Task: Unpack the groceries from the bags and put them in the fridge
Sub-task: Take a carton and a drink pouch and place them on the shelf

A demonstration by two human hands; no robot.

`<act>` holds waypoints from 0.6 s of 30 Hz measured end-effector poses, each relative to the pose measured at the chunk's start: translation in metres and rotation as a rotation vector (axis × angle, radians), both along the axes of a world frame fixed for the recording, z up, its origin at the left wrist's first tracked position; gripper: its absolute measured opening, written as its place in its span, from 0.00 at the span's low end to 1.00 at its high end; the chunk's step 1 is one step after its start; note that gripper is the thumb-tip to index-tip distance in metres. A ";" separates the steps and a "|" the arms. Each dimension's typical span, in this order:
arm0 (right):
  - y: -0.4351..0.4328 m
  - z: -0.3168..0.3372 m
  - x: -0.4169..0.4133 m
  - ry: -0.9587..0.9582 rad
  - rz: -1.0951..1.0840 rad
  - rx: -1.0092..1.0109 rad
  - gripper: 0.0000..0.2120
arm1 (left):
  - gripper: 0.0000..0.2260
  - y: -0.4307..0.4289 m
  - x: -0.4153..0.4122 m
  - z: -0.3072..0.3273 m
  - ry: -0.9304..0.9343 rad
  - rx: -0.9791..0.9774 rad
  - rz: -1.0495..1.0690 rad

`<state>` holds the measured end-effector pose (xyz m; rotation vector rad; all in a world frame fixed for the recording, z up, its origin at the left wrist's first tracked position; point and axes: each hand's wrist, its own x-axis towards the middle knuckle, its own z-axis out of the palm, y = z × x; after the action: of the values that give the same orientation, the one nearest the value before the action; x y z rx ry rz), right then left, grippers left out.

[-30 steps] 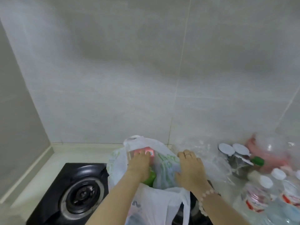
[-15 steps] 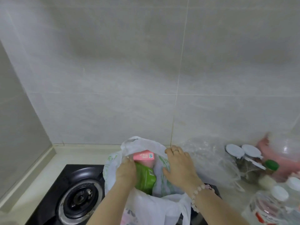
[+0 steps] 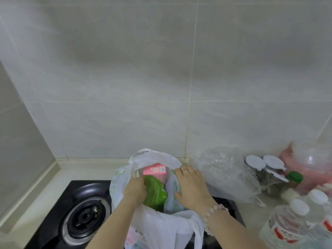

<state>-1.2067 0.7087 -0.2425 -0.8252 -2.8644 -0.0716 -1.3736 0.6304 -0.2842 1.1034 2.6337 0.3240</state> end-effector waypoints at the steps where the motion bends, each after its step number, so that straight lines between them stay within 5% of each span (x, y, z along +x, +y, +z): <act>1: -0.003 -0.001 0.000 0.000 0.008 0.002 0.23 | 0.12 0.001 0.005 0.002 0.003 0.025 -0.007; 6: -0.010 -0.008 0.001 0.058 -0.051 -0.117 0.29 | 0.11 0.014 0.029 0.035 0.013 0.220 -0.047; 12: -0.024 -0.011 -0.002 0.239 -0.172 -0.401 0.50 | 0.07 0.023 0.030 0.089 -0.128 0.438 -0.026; 18: -0.042 0.002 -0.009 0.741 -0.255 -0.490 0.32 | 0.06 0.015 0.036 0.134 -0.174 0.538 -0.119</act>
<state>-1.2158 0.6665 -0.2405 -1.0178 -2.0780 0.7618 -1.3373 0.6458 -0.1500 1.3039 2.3705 1.0951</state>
